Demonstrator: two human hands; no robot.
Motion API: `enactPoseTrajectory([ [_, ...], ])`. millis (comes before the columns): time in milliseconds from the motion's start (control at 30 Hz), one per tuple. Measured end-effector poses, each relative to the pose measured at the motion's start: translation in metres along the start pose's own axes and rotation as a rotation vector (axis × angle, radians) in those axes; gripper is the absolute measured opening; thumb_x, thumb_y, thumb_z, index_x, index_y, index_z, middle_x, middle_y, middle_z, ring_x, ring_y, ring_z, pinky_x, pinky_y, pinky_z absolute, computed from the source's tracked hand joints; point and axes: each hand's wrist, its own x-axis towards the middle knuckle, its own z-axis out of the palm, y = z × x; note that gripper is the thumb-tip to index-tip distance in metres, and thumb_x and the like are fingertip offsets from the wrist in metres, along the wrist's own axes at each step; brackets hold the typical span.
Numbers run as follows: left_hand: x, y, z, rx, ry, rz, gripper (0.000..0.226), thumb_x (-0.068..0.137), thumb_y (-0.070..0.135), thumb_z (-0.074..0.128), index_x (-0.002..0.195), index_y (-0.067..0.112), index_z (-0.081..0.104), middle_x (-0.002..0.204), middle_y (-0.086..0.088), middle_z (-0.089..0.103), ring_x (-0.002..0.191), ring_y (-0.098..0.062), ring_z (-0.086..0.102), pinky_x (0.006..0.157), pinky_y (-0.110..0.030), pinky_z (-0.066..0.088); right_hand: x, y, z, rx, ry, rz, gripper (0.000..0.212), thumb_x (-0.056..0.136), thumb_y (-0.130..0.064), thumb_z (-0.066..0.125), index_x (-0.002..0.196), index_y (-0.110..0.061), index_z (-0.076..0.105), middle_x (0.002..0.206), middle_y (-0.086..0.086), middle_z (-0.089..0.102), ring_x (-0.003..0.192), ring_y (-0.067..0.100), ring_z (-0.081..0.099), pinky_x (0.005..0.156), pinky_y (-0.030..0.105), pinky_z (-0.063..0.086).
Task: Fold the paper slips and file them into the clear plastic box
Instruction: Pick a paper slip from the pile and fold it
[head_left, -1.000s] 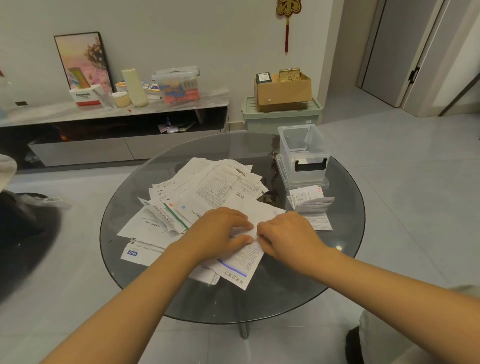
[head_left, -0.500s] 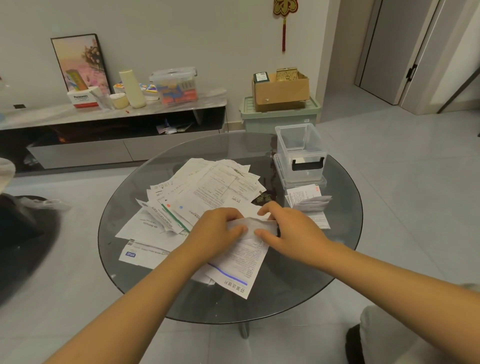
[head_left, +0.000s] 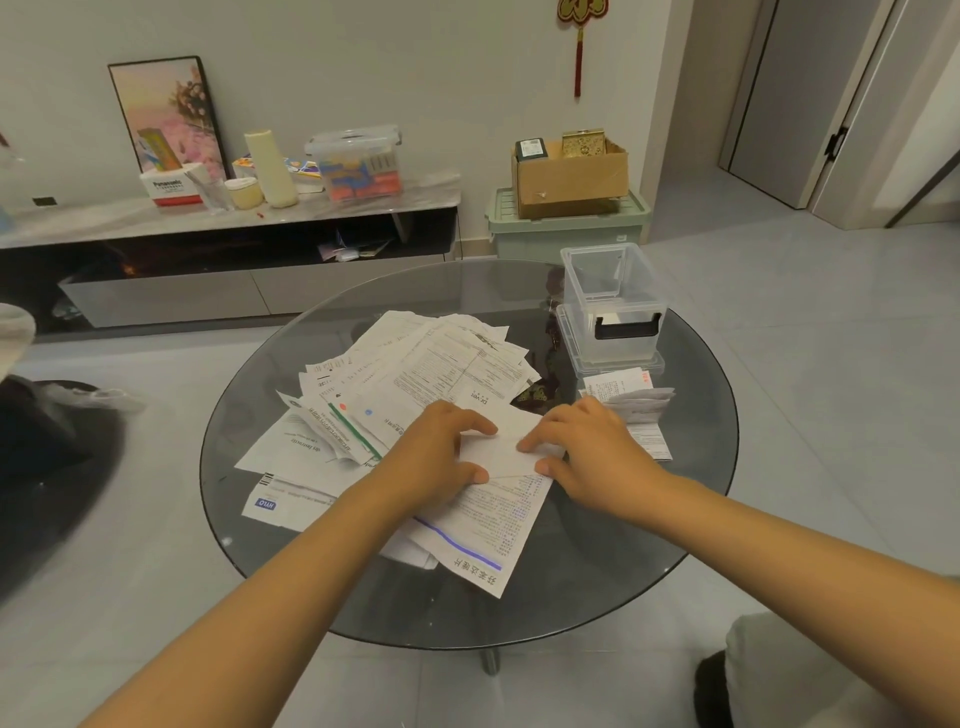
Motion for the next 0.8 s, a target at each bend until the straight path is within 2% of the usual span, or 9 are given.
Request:
enactPoseTrajectory([
  [167,0.0,-0.006,-0.005,-0.004,0.087,-0.003,0.026,0.079,0.017,0.074,0.095,0.033,0.061,0.113,0.008,0.044,0.098,-0.01,0.05,0.085,-0.02,0.039,-0.011,-0.002,-0.002,-0.043,0.011,-0.039,0.036,0.095,-0.033,0.047,0.131,-0.031,0.051,0.121,-0.009,0.05,0.113,0.011,0.032,0.087,0.018,0.015],
  [267,-0.001,-0.007,-0.002,0.036,0.163,0.025,0.017,0.083,0.012,0.068,0.083,0.027,0.062,0.102,0.008,0.048,0.093,-0.011,0.051,0.079,-0.018,0.036,-0.018,-0.006,-0.005,-0.035,-0.01,-0.053,0.037,0.093,-0.036,0.049,0.13,-0.029,0.052,0.117,-0.007,0.051,0.11,0.011,0.032,0.084,0.018,0.015],
  [367,-0.004,-0.006,0.003,0.1,0.15,0.132,0.013,0.089,0.014,0.06,0.095,0.019,0.07,0.102,0.007,0.056,0.095,-0.011,0.055,0.082,-0.019,0.041,-0.023,-0.01,-0.008,-0.031,-0.084,-0.094,0.038,0.091,-0.039,0.053,0.129,-0.029,0.054,0.114,-0.006,0.052,0.108,0.012,0.034,0.083,0.02,0.019],
  [467,-0.01,-0.007,0.007,0.145,0.104,0.23,0.019,0.09,0.023,0.056,0.103,0.021,0.069,0.11,0.01,0.061,0.102,-0.008,0.054,0.09,-0.024,0.043,-0.025,-0.01,-0.013,-0.028,-0.126,-0.123,0.038,0.09,-0.041,0.055,0.126,-0.03,0.056,0.115,-0.006,0.054,0.107,0.011,0.035,0.082,0.019,0.022],
  [533,-0.014,-0.009,0.007,0.134,0.063,0.265,0.023,0.087,0.033,0.055,0.106,0.025,0.068,0.114,0.012,0.06,0.105,-0.006,0.054,0.093,-0.027,0.044,-0.025,-0.009,-0.016,-0.05,-0.13,-0.151,0.036,0.089,-0.044,0.055,0.122,-0.031,0.06,0.115,-0.008,0.056,0.105,0.01,0.036,0.081,0.019,0.024],
  [633,-0.018,-0.011,0.006,0.132,-0.017,0.293,0.04,0.081,0.052,0.054,0.112,0.028,0.064,0.12,0.013,0.056,0.11,-0.005,0.051,0.098,-0.028,0.04,-0.026,-0.01,-0.02,-0.11,-0.131,-0.194,0.033,0.089,-0.046,0.053,0.116,-0.03,0.064,0.112,-0.008,0.06,0.104,0.009,0.041,0.085,0.021,0.036],
  [700,-0.02,-0.012,0.005,0.131,-0.039,0.307,0.042,0.082,0.055,0.059,0.116,0.029,0.063,0.126,0.014,0.053,0.116,-0.004,0.047,0.102,-0.025,0.036,-0.027,-0.011,-0.021,-0.095,-0.139,-0.194,0.03,0.09,-0.044,0.053,0.112,-0.029,0.066,0.11,-0.008,0.062,0.103,0.009,0.044,0.086,0.024,0.041],
  [800,-0.021,-0.011,0.003,0.124,-0.047,0.296,0.048,0.079,0.057,0.063,0.119,0.032,0.06,0.132,0.015,0.049,0.121,-0.001,0.042,0.104,-0.021,0.031,-0.027,-0.014,-0.022,0.055,-0.124,-0.14,0.024,0.086,-0.04,0.061,0.103,-0.026,0.071,0.102,-0.01,0.065,0.086,0.0,0.047,0.075,0.012,0.039],
])
